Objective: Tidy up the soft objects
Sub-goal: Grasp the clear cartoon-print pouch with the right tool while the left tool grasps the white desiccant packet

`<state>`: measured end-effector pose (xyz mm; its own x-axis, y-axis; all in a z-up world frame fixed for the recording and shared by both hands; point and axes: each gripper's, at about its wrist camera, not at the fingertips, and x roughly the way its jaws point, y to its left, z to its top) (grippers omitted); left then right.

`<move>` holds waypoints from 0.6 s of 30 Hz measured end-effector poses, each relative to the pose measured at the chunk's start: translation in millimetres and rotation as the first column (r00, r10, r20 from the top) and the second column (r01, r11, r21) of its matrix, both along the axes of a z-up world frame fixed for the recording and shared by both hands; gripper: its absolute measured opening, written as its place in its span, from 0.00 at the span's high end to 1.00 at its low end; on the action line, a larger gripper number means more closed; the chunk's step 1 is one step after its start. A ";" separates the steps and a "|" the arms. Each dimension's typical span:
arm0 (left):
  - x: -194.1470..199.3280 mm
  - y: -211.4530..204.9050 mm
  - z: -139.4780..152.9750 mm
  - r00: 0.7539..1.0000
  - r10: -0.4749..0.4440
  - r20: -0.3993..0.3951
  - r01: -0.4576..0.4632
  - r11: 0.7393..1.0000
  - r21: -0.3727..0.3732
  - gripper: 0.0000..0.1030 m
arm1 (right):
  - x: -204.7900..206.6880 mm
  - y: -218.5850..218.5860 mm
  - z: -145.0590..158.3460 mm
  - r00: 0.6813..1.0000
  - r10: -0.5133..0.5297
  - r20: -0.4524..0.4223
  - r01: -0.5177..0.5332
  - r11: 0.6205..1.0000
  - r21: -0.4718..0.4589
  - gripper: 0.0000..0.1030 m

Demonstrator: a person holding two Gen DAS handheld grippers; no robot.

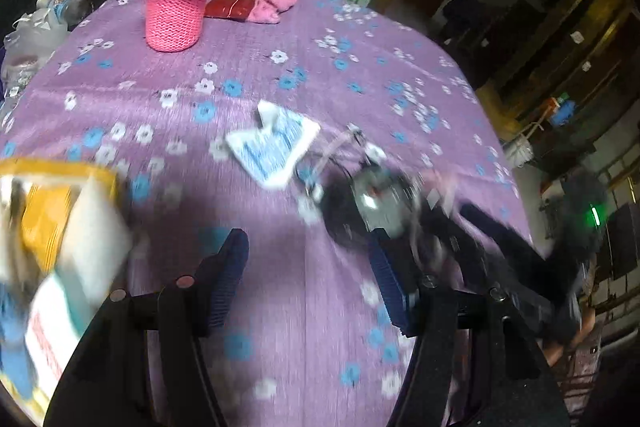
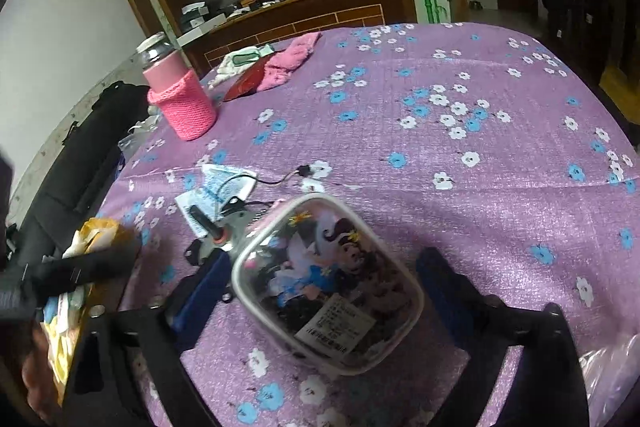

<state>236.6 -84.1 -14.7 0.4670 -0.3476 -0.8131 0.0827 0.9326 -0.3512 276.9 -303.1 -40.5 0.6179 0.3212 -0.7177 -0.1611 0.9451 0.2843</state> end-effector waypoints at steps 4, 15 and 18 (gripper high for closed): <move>47.3 -11.7 -7.9 0.999 0.014 -0.040 -0.011 0.997 0.075 0.41 | 6.4 -12.0 -5.4 0.999 -0.008 -0.034 0.009 1.000 0.018 0.05; 120.7 -32.3 -51.5 0.997 0.006 -0.075 0.010 0.977 0.211 0.58 | 2.6 -8.9 -2.8 1.000 0.012 -0.029 -0.012 1.000 0.000 0.14; 120.8 -32.9 -56.0 0.995 0.005 -0.096 0.014 0.980 0.197 0.93 | -1.7 -8.9 0.0 0.999 0.030 -0.014 -0.030 0.999 0.012 0.29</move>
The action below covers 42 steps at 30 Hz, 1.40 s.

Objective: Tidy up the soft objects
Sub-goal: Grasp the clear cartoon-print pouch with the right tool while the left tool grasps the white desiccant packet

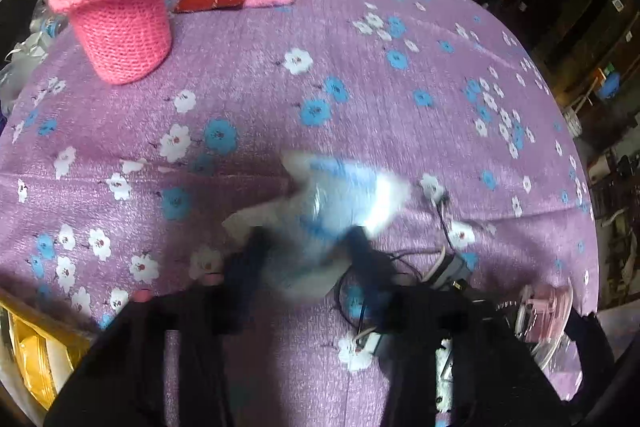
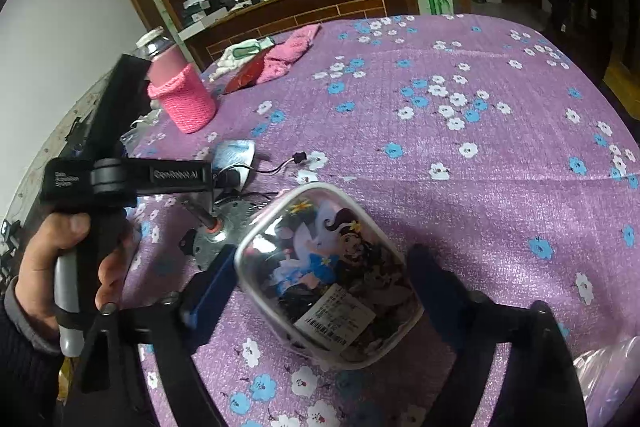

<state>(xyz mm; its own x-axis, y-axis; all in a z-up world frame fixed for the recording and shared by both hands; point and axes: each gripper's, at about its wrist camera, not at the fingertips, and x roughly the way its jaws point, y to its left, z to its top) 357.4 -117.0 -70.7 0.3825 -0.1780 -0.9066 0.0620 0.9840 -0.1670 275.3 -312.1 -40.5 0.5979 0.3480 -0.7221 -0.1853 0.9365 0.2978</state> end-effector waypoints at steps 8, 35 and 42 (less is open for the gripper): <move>-20.0 6.0 5.8 1.000 -0.018 -0.013 0.017 0.999 -0.039 1.00 | -12.0 6.4 7.6 0.997 0.052 0.060 -0.052 0.999 -0.016 0.68; -14.0 8.9 29.9 1.000 -0.011 0.013 0.011 1.000 -0.013 0.74 | 4.2 7.5 -5.0 0.998 0.054 -0.025 -0.056 0.994 -0.089 0.07; -101.2 37.7 66.4 0.998 0.021 0.063 -0.010 0.986 -0.164 0.73 | -1.1 23.9 -5.2 0.999 0.045 0.020 -0.040 0.980 -0.197 0.37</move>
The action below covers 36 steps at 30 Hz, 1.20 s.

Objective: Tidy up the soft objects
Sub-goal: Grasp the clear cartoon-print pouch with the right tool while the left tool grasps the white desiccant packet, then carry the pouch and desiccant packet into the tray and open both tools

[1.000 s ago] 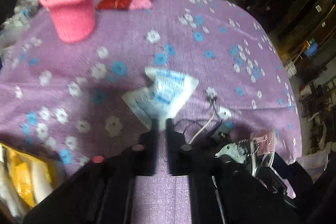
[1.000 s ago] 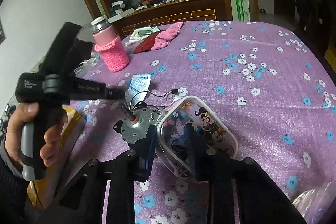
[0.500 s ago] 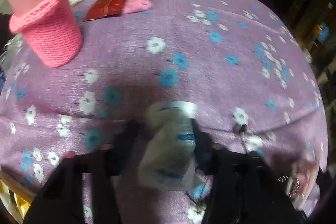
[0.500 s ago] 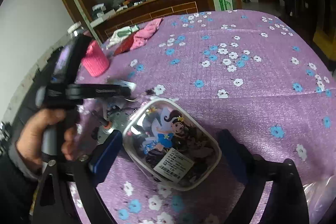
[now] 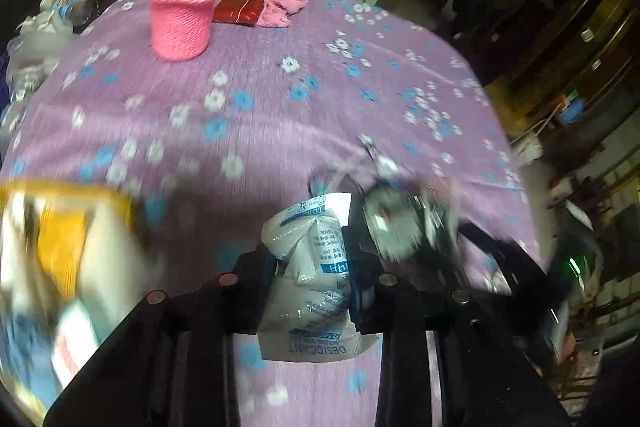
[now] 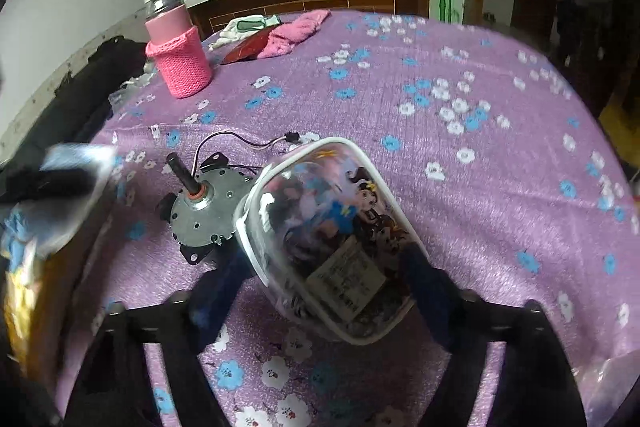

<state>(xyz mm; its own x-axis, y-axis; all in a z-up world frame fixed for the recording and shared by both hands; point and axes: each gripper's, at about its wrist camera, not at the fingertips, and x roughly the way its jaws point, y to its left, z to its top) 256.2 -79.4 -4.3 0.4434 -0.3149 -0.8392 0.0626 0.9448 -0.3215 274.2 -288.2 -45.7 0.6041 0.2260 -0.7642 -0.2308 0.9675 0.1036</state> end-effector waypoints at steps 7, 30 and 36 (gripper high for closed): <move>-86.6 24.9 14.0 0.994 0.046 0.095 -0.039 0.997 -0.067 0.73 | -44.2 26.7 10.7 0.991 -0.015 0.131 0.034 0.989 -0.143 0.70; -184.0 204.6 37.7 0.921 0.327 0.211 -0.316 0.945 -0.088 0.73 | -132.8 208.1 111.9 0.914 0.379 0.142 -0.396 0.911 0.117 0.78; -138.7 226.5 9.1 0.943 0.279 0.182 -0.260 0.958 -0.120 0.73 | -92.2 256.5 101.2 0.923 0.375 0.081 -0.383 0.911 0.149 0.78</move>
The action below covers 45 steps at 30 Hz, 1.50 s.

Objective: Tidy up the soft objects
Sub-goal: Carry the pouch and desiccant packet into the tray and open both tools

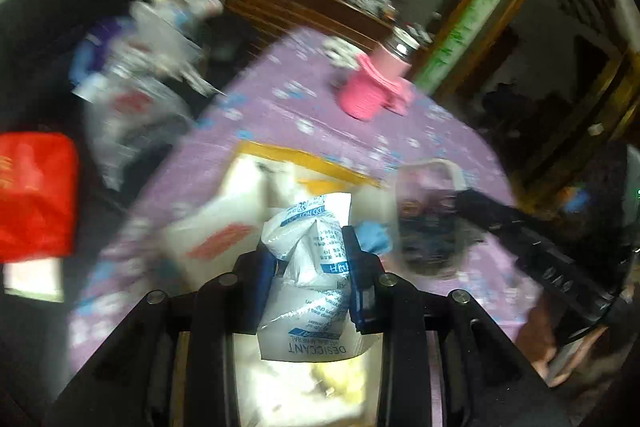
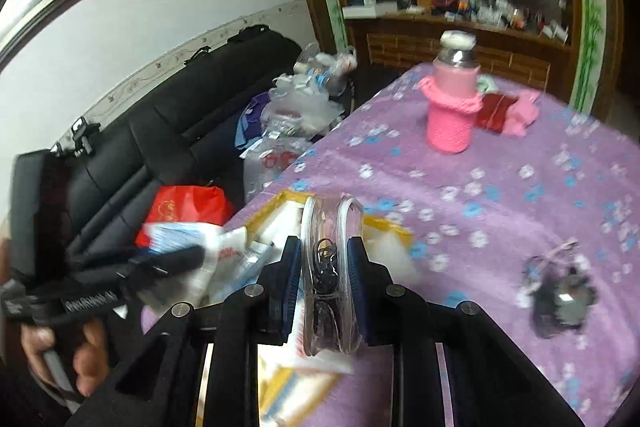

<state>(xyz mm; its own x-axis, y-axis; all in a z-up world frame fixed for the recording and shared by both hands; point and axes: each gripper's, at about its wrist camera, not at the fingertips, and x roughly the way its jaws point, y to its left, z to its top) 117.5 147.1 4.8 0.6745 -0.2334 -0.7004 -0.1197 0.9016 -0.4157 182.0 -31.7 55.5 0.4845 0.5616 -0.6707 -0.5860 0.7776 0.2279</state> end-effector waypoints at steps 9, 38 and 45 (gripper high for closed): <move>52.6 -8.0 -41.0 0.997 -0.064 -0.054 0.065 0.998 0.019 0.71 | 51.7 42.7 -38.6 0.998 -0.063 -0.014 0.063 0.998 -0.018 0.77; -14.3 -39.7 -16.7 0.995 0.026 0.094 -0.045 0.978 0.205 0.33 | 13.4 9.2 -51.3 0.996 -0.085 -0.012 0.085 0.996 0.019 0.83; -64.6 -77.7 -0.2 0.994 0.032 0.105 -0.061 0.958 0.279 0.32 | -62.0 -62.4 -43.2 0.992 -0.121 0.020 0.119 0.989 0.092 0.20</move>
<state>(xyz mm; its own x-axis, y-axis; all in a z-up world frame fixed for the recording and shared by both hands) 52.9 69.4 4.6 0.7491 -0.0034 -0.6625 -0.1356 0.9780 -0.1583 119.9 -94.1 12.4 0.5685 0.5561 -0.6063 -0.4963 0.8196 0.2863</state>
